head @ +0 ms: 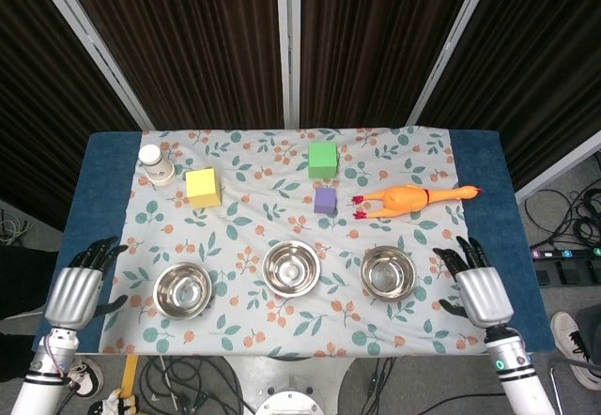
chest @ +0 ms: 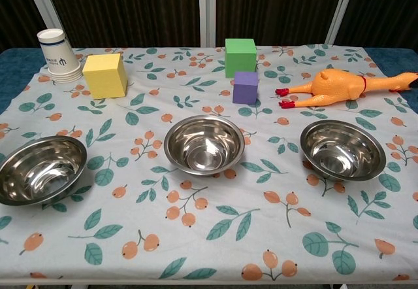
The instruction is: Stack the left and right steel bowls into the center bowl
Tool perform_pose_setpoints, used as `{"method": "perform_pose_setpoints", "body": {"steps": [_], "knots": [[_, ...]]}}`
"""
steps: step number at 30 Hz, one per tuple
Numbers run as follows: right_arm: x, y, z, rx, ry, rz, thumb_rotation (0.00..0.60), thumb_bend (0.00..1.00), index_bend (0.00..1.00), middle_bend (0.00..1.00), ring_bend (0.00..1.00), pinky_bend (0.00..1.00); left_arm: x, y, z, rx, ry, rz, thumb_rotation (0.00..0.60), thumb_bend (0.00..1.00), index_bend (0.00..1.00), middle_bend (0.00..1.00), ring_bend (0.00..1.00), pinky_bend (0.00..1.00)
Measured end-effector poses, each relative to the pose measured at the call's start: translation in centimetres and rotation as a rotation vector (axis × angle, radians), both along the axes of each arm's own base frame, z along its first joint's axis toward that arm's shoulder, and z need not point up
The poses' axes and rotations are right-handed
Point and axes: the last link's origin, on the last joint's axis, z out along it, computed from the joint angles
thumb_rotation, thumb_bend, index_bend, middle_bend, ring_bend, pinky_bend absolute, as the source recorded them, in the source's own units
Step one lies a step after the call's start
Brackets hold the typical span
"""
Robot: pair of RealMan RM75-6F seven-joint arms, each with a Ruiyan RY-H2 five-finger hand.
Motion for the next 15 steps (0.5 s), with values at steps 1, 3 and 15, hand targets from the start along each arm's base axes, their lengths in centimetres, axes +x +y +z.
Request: {"method": "perform_pose_setpoints", "body": {"steps": [1,3,15], "knots": [[0.2,0.0,-0.5,0.016,0.009,0.008,0.6,0.03,0.19,0.25,0.02,0.0,0.0,0.0,0.0,0.002,-0.001,-0.002,0.6,0.14,0.24,0.22,0.16,0.29],[0.6,0.0,-1.6,0.052,0.032,0.025,0.6,0.03,0.19,0.25,0.02,0.0,0.0,-0.2,0.1,0.011,-0.002,-0.008,0.6,0.14,0.24,0.22,0.16,0.29],[2.2,-0.4,-6.0,0.17,0.119,0.072,0.6,0.11,0.27,0.28,0.02,0.0,-1.2,-0.2,1.3,0.035,-0.035,0.01,0.6,0.15,0.24,0.22,0.16,0.29]]}}
